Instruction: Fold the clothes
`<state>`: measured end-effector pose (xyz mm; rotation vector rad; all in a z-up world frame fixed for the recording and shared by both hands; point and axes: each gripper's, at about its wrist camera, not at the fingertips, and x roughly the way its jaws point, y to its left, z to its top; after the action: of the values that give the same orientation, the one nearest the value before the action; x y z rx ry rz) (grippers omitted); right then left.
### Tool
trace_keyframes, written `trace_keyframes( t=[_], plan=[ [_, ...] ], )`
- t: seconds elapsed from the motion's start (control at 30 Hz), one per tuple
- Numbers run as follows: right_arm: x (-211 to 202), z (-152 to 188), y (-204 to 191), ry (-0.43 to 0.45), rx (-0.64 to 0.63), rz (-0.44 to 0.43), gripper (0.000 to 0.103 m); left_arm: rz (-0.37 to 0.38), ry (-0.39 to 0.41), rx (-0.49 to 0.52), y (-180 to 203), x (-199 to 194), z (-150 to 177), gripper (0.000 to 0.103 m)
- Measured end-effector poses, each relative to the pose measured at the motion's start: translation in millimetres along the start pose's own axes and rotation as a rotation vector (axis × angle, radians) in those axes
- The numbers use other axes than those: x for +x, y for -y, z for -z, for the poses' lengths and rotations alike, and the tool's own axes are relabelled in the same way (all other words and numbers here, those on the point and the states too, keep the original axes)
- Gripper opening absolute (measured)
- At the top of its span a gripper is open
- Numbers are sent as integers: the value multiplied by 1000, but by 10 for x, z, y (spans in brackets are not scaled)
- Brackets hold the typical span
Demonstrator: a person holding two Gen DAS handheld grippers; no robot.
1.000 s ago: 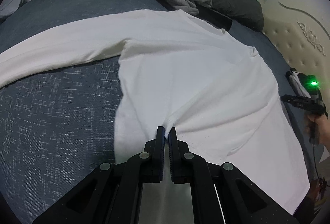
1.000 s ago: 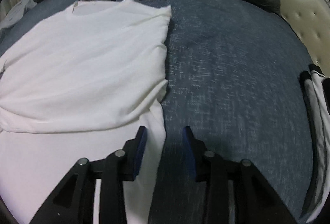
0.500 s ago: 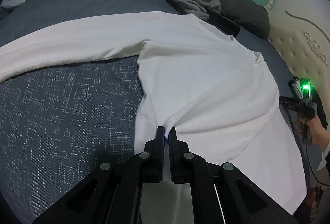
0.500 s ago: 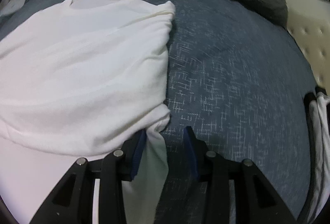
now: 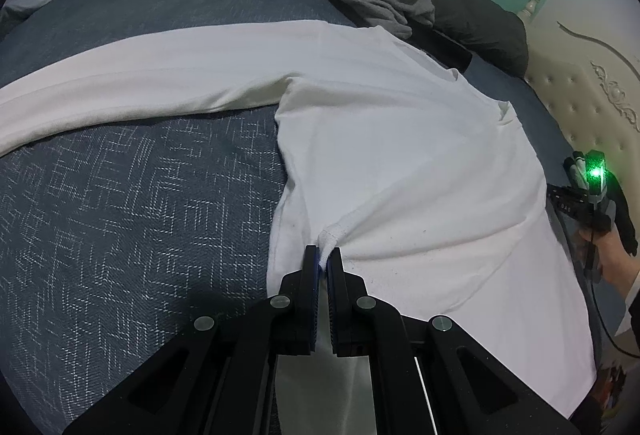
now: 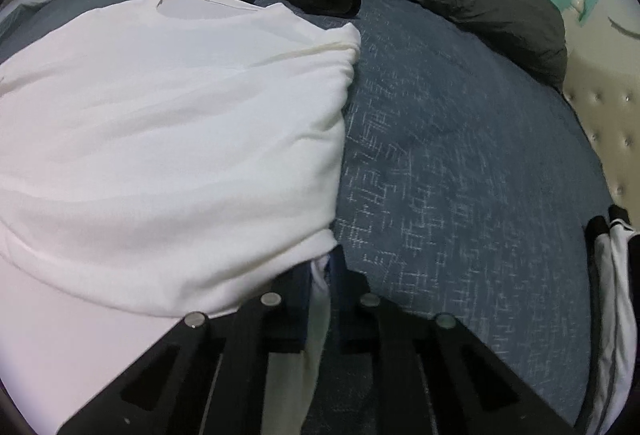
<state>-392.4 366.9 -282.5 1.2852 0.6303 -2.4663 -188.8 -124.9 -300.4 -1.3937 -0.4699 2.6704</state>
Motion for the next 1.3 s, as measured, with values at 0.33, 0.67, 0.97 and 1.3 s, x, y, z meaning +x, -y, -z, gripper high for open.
trace_keyframes(
  t=[0.33, 0.67, 0.97, 1.3],
  plan=[
    [-223, 108, 231, 44, 86, -5, 5, -2, -7, -4, -22, 38, -2, 4],
    [-256, 191, 256, 27, 84, -74, 4, -4, -10, -9, -9, 72, -32, 4],
    [-459, 167, 514, 87, 345, -210, 18, -10, -14, -13, 17, 104, -35, 4],
    [-118, 42, 431, -19, 456, -267, 8, -3, -20, -15, 6, 134, -43, 4]
  ],
)
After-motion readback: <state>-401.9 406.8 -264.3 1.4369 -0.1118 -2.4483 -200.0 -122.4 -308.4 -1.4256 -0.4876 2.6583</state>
